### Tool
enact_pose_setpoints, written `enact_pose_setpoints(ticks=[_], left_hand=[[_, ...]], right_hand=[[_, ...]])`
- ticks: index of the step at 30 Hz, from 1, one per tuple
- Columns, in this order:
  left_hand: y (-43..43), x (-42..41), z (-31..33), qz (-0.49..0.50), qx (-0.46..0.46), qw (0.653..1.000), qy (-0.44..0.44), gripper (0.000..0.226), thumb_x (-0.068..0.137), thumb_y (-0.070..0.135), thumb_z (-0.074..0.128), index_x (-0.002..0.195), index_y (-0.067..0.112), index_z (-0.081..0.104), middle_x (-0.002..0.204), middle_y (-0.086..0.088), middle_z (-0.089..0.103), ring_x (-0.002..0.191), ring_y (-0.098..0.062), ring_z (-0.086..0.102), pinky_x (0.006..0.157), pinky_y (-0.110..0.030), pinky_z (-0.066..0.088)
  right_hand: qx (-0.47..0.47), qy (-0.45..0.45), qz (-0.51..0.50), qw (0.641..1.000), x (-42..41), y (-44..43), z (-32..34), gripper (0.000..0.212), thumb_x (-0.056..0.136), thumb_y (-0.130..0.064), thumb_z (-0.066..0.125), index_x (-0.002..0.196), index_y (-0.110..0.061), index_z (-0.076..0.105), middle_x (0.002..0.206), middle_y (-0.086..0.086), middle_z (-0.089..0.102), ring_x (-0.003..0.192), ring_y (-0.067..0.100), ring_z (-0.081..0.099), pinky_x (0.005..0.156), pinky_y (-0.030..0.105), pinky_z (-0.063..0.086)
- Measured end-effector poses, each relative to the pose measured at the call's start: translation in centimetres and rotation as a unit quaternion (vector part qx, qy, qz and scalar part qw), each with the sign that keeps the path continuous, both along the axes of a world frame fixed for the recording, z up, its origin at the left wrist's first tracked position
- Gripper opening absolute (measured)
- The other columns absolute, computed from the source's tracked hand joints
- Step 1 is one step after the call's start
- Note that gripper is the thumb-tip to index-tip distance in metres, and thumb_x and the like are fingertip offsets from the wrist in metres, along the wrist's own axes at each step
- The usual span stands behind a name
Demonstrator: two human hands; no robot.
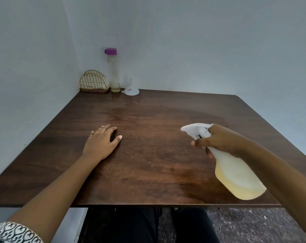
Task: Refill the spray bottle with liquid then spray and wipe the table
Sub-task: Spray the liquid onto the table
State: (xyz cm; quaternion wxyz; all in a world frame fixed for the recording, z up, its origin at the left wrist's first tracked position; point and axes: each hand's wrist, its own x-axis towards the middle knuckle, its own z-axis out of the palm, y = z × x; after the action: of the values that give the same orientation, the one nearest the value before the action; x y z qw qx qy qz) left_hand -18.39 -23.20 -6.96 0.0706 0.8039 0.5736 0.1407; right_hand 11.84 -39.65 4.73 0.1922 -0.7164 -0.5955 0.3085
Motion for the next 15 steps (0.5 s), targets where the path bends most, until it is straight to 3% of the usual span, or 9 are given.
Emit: enact_pose_setpoints(ticks=[3, 5, 7, 13, 15], left_hand=[[0.0, 0.0, 0.0, 0.005, 0.000, 1.000, 0.003, 0.056, 0.094, 0.052, 0.041, 0.143, 0.024, 0.041, 0.154, -0.005, 0.034, 0.144, -0.022, 0.027, 0.116, -0.046, 0.019], [-0.1, 0.0, 0.0, 0.006, 0.001, 1.000, 0.004, 0.056, 0.094, 0.052, 0.041, 0.143, 0.024, 0.041, 0.154, -0.005, 0.034, 0.143, -0.022, 0.027, 0.116, -0.046, 0.020], [-0.1, -0.1, 0.0, 0.006, 0.002, 1.000, 0.005, 0.056, 0.094, 0.053, 0.041, 0.143, 0.024, 0.041, 0.154, -0.005, 0.034, 0.143, -0.022, 0.028, 0.116, -0.046, 0.020], [0.0, -0.2, 0.0, 0.003, 0.002, 1.000, 0.009, 0.056, 0.094, 0.053, 0.041, 0.143, 0.024, 0.041, 0.154, -0.005, 0.034, 0.143, -0.022, 0.028, 0.116, -0.046, 0.021], [0.0, -0.2, -0.1, 0.004, 0.001, 1.000, 0.008, 0.056, 0.094, 0.053, 0.041, 0.143, 0.025, 0.041, 0.154, -0.005, 0.034, 0.143, -0.021, 0.027, 0.116, -0.046, 0.020]], right_hand=[[-0.044, -0.047, 0.000, 0.998, 0.4, -0.2, -0.2, 0.017, 0.086, -0.032, 0.065, 0.080, -0.016, 0.065, 0.057, 0.001, 0.067, 0.048, 0.012, 0.058, 0.066, 0.028, 0.050], [-0.053, 0.017, 0.011, 0.998, 0.6, -0.6, 0.1, 0.009, 0.087, -0.027, 0.064, 0.096, -0.027, 0.064, 0.076, 0.003, 0.072, 0.052, 0.014, 0.061, 0.064, 0.029, 0.054], [-0.048, 0.072, 0.020, 0.996, 0.7, -1.0, 0.3, 0.023, 0.090, -0.021, 0.061, 0.106, -0.037, 0.059, 0.087, 0.002, 0.070, 0.053, 0.014, 0.060, 0.059, 0.026, 0.053], [-0.028, 0.067, -0.008, 0.997, 0.8, -1.0, -0.2, 0.021, 0.087, -0.021, 0.065, 0.107, -0.014, 0.064, 0.068, 0.010, 0.066, 0.049, 0.016, 0.054, 0.054, 0.028, 0.049], [-0.042, 0.082, -0.006, 0.996, 1.0, -1.0, -0.1, 0.022, 0.089, -0.021, 0.063, 0.110, -0.016, 0.062, 0.077, 0.010, 0.068, 0.049, 0.014, 0.057, 0.056, 0.027, 0.050]])
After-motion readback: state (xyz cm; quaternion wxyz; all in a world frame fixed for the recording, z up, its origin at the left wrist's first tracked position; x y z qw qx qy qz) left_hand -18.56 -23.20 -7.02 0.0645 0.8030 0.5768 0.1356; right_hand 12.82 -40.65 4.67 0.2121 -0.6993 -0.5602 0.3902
